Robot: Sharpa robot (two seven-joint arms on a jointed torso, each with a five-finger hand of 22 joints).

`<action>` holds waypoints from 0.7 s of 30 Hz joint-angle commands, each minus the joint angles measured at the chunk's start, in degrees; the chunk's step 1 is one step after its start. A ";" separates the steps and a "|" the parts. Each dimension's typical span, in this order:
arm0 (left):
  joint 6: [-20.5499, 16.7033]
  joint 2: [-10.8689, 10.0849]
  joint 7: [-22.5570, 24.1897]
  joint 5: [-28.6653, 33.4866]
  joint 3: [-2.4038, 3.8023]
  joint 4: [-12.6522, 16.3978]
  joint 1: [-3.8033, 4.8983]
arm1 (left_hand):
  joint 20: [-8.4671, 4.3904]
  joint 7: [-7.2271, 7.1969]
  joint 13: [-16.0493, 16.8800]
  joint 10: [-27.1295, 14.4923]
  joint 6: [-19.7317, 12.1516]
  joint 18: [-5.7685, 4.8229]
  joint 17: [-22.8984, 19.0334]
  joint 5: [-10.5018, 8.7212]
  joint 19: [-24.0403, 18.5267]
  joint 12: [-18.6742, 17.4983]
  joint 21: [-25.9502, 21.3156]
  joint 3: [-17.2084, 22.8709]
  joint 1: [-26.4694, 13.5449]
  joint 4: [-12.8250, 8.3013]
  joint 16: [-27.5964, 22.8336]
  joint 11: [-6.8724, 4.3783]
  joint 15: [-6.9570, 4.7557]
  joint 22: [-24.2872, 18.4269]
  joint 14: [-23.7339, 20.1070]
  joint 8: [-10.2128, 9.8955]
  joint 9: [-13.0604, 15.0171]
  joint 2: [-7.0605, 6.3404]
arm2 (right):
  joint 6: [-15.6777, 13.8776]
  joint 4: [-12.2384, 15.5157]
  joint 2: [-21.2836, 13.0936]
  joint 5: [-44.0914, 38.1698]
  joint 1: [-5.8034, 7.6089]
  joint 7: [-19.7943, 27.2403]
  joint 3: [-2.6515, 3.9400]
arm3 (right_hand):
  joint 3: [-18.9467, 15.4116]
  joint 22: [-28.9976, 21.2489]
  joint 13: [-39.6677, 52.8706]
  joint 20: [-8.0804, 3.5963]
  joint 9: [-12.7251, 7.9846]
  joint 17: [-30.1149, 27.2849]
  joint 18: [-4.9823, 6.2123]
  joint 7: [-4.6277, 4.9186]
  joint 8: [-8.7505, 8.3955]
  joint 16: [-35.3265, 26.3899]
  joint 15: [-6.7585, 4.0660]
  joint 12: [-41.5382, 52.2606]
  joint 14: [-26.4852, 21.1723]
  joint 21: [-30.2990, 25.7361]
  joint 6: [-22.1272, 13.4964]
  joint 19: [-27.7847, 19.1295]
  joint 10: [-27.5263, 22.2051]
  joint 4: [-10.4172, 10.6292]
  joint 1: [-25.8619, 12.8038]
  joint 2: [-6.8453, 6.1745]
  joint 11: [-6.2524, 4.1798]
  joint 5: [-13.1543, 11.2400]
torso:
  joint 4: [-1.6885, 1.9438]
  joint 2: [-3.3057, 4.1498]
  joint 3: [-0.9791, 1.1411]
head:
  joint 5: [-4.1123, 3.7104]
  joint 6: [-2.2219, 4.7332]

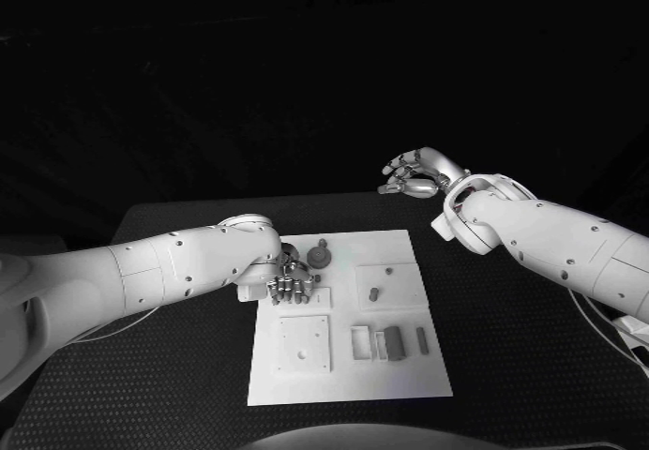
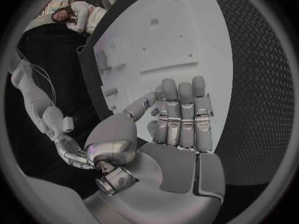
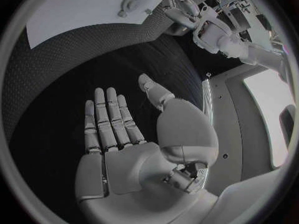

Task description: Assemble the parts on the task board

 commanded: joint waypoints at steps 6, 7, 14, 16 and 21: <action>0.82 -0.28 -0.14 0.35 -0.35 1.00 -0.69 | 0.17 0.06 -0.18 -0.80 -0.63 -0.37 -0.35 -0.87 -0.58 -0.34 -0.42 0.11 3.40 -0.10 0.10 -0.09 -0.03 1.26 -0.61 -0.38 -0.01 1.94 | 0.63 0.24 -0.16 0.29 0.00 0.56 0.02 | -0.31 0.11 -0.12 0.08 -0.09 0.11 -0.69 2.42 0.24 -0.39 0.37 -0.23 -0.16 -0.26 -0.32 -0.50 0.09 0.11 0.08 -0.25 0.38 -0.24 | -0.07 0.01 0.03 | 0.02 -0.04; 0.61 -0.33 -0.13 0.30 -0.35 1.11 -0.71 | 0.18 0.08 -0.20 -0.83 -0.65 -0.38 -0.39 -1.01 -0.59 -0.36 -0.44 0.09 3.49 -0.08 0.10 -0.08 -0.02 1.25 -0.63 -0.41 -0.02 1.87 | 0.63 0.27 -0.19 0.30 -0.01 0.56 0.02 | -0.31 0.12 -0.12 0.08 -0.09 0.12 -0.69 2.42 0.24 -0.40 0.37 -0.23 -0.15 -0.26 -0.32 -0.50 0.09 0.11 0.07 -0.25 0.38 -0.24 | -0.07 0.01 0.02 | 0.02 -0.03; 0.37 -0.65 -0.16 0.21 -0.35 1.70 -0.80 | 0.22 0.18 -0.28 -0.95 -0.87 -0.41 -0.63 -1.61 -0.66 -0.49 -0.55 -0.07 3.97 -0.04 0.06 0.01 0.02 1.23 -0.73 -0.64 -0.16 1.31 | 0.63 0.32 -0.23 0.41 -0.01 0.56 0.02 | -0.34 0.17 -0.19 0.09 -0.12 0.18 -0.70 2.43 0.25 -0.46 0.38 -0.23 -0.14 -0.30 -0.33 -0.49 0.10 0.19 -0.07 -0.21 0.39 -0.25 | -0.03 -0.01 0.07 | 0.03 -0.06; 0.43 -0.76 -0.20 0.20 -0.35 1.91 -0.85 | 0.22 0.25 -0.32 -0.99 -1.13 -0.39 -0.74 -1.89 -0.61 -0.54 -0.57 -0.13 4.29 -0.02 0.10 0.05 0.02 1.23 -0.70 -0.90 -0.39 1.05 | 0.63 0.31 -0.24 0.41 -0.01 0.56 0.02 | -0.35 0.18 -0.20 0.09 -0.12 0.20 -0.70 2.43 0.25 -0.47 0.38 -0.23 -0.14 -0.31 -0.33 -0.48 0.11 0.21 -0.10 -0.20 0.39 -0.25 | -0.03 0.02 0.05 | 0.03 -0.10; 0.36 -0.81 -0.21 -0.03 -0.35 2.01 -0.91 | 0.22 0.26 -0.34 -0.97 -1.10 -0.38 -0.84 -2.05 -0.57 -0.55 -0.58 -0.22 4.58 -0.02 0.14 0.06 0.02 1.24 -0.68 -0.98 -0.54 0.69 | 0.62 0.30 -0.23 0.41 -0.01 0.56 0.02 | -0.35 0.21 -0.23 0.09 -0.13 0.23 -0.70 2.43 0.26 -0.50 0.38 -0.23 -0.14 -0.33 -0.34 -0.48 0.11 0.22 -0.13 -0.21 0.39 -0.24 | -0.06 -0.01 0.02 | 0.03 -0.08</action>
